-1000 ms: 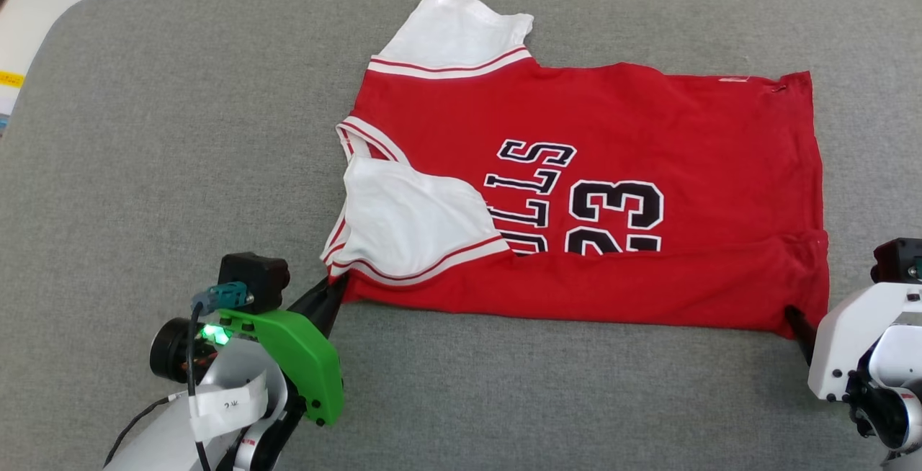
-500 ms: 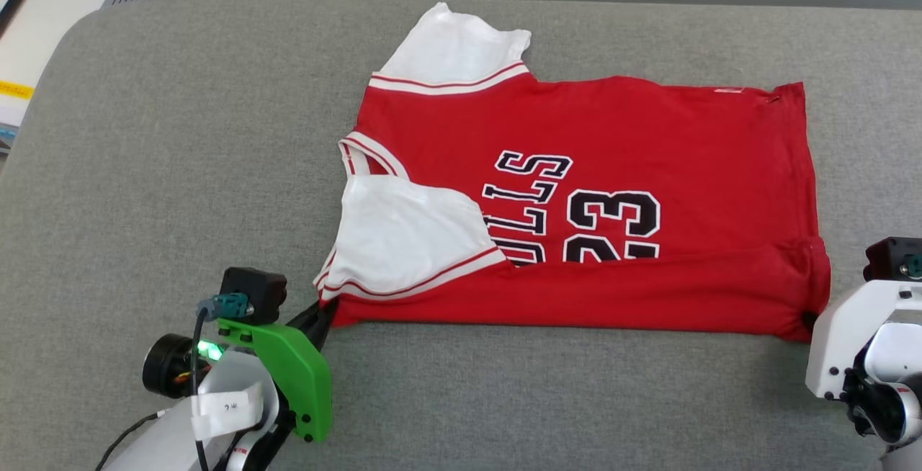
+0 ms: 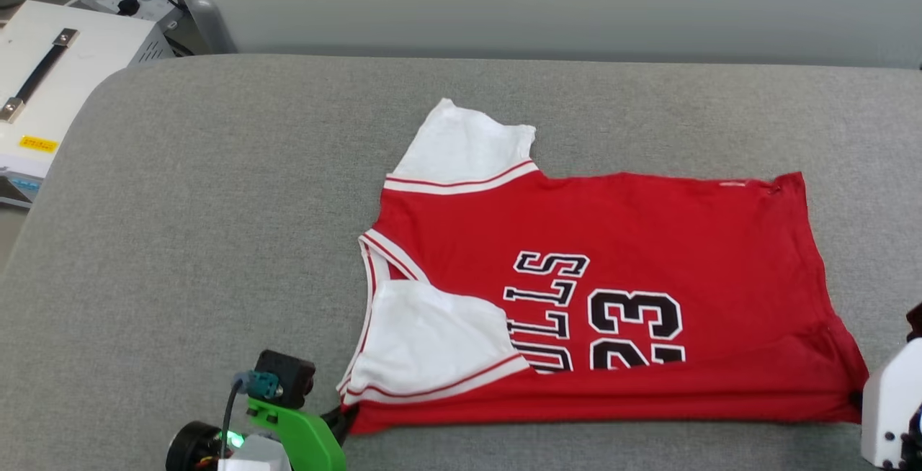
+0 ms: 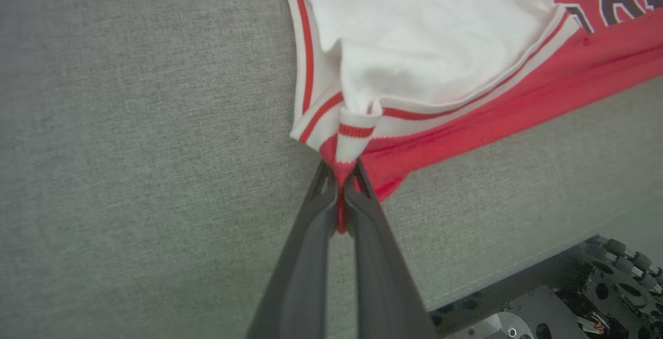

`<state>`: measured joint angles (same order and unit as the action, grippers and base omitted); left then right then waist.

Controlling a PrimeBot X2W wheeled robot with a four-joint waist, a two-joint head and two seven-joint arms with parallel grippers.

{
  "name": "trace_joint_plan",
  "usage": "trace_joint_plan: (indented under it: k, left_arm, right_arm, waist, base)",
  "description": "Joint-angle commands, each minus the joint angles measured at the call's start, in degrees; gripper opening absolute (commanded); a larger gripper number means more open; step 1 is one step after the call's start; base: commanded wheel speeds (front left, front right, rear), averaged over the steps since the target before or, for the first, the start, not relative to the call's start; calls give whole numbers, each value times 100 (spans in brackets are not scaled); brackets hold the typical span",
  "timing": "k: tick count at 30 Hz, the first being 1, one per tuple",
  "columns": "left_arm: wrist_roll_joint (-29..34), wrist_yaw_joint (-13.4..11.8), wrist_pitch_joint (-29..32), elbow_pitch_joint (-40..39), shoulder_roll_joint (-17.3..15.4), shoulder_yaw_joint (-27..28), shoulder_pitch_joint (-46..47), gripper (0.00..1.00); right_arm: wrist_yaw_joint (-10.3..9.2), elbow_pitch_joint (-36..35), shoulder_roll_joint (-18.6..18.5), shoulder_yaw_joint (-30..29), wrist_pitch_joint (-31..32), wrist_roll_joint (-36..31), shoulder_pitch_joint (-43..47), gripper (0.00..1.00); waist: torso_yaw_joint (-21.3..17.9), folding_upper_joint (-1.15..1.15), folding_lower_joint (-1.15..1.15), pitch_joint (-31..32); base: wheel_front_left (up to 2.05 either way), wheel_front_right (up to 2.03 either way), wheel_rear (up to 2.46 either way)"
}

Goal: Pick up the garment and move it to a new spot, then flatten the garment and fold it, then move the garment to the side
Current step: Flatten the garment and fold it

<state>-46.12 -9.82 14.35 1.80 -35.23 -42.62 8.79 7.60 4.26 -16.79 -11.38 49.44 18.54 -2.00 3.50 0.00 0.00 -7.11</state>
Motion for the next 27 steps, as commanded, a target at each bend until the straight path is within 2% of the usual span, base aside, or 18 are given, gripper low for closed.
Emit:
trace_joint_plan:
  k: [1,9,10,11,12,17,21,27]
  left_arm:
    - [-72,0,43,-9,-46,-20,-130,0]
    - [-151,64,57,198,207,-235,-295,0]
    - [-137,77,46,247,235,-257,-283,3]
    - [-118,86,18,278,259,-266,-263,37]
    - [-90,86,-32,320,286,-265,-235,100]
    - [22,84,-347,475,353,-190,-131,100]
    - [161,77,-838,594,397,-56,-52,100]
    - [406,22,-1840,600,487,255,102,100]
  right_arm:
    - [-11,-76,-85,-88,77,37,190,0]
    - [-11,-98,255,-274,53,227,659,0]
    - [-11,-50,259,-264,-3,211,669,0]
    - [-11,-24,243,-242,-65,177,670,0]
    - [-11,4,245,-237,-168,159,656,100]
    - [-11,40,323,-180,-591,373,522,100]
    - [-11,-70,195,-56,-1023,485,490,100]
    - [-11,-477,125,32,-2132,694,360,100]
  waist:
    - [28,0,0,84]
    - [12,0,0,151]
    - [4,0,0,147]
    - [-2,0,0,141]
    - [-9,0,0,135]
    - [-30,0,0,190]
    - [-42,0,0,314]
    - [-29,0,0,511]
  base:
    - [0,0,0]
    - [0,0,0]
    - [0,0,0]
    - [0,0,0]
    - [0,0,0]
    - [0,0,0]
    - [0,0,0]
    - [0,0,0]
